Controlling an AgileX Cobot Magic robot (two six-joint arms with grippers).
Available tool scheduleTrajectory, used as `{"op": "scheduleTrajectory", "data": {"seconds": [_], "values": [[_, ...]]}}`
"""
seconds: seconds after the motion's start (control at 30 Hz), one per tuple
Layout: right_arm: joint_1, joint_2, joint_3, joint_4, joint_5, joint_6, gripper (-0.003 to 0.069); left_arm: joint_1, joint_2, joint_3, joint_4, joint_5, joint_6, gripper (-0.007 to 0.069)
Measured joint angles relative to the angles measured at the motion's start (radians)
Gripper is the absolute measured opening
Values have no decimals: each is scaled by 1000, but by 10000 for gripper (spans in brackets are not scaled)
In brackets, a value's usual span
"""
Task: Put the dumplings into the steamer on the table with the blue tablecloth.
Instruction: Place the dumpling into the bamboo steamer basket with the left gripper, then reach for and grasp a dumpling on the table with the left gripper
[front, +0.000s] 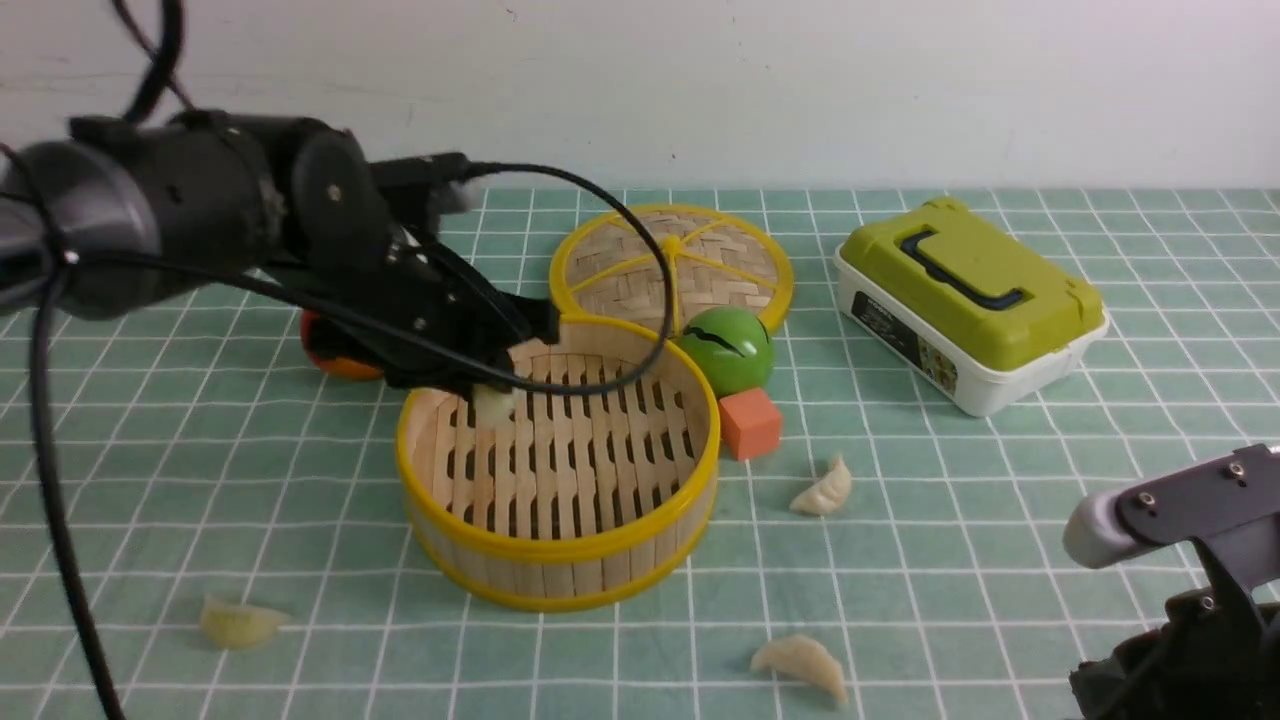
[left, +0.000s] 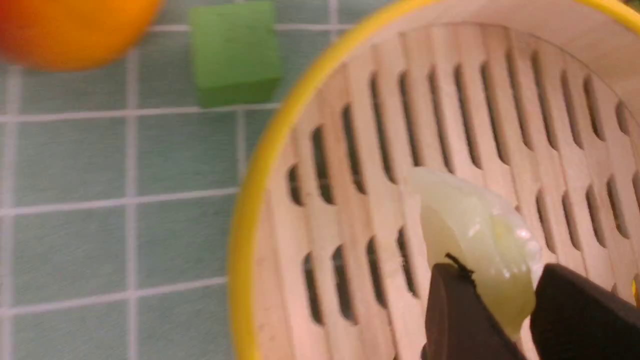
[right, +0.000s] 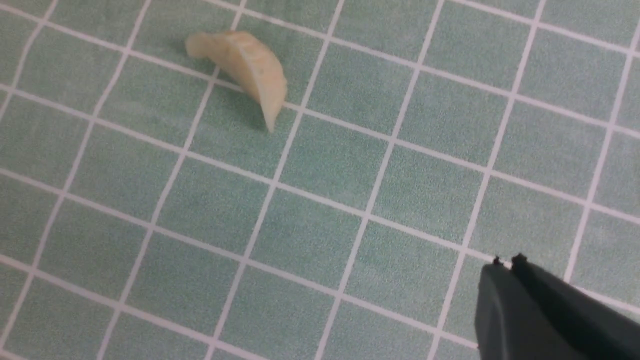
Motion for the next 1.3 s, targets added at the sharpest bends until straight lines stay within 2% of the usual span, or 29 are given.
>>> {"op": "scheduleTrajectory", "data": {"seconds": [0.2, 0.27, 0.33, 0.4, 0.43, 0.5, 0.63, 0.7, 0.8, 0.87, 1.0, 1.1, 1.3], "values": [[0, 0, 0, 11, -10, 0, 20, -2, 127, 0, -3, -123, 3, 188], [0, 0, 0, 12, -14, 0, 20, -2, 130, 0, -3, -139, 1, 212], [0, 1, 0, 14, -14, 0, 20, -2, 129, 0, -3, -138, -9, 274], [0, 1, 0, 14, -14, 0, 21, -2, 124, -4, -3, -107, -21, 326], [0, 1, 0, 14, -14, 0, 22, -2, 103, -14, -2, -57, -32, 378], [0, 1, 0, 14, -14, 0, 22, -2, 54, -31, 9, 24, -41, 417], [0, 1, 0, 14, -10, 0, 25, -2, -112, -38, 100, 188, -96, 436], [0, 1, 0, 15, -10, 0, 27, -2, -190, -2, 175, 245, -156, 433], [0, 1, 0, 33, -10, 0, 31, 5, -313, 153, 320, 255, -330, 424], [0, 1, 0, 46, -10, 0, 32, 20, -346, 264, 368, 219, -428, 423], [0, 1, 0, 68, -10, 0, 33, 97, -352, 495, 405, 61, -720, 423], [0, 1, 0, 72, -13, 0, 33, 123, -332, 534, 408, 11, -806, 423], [0, 2, 0, 79, -14, 0, 33, 127, -269, 535, 415, -22, -869, 433]]}}
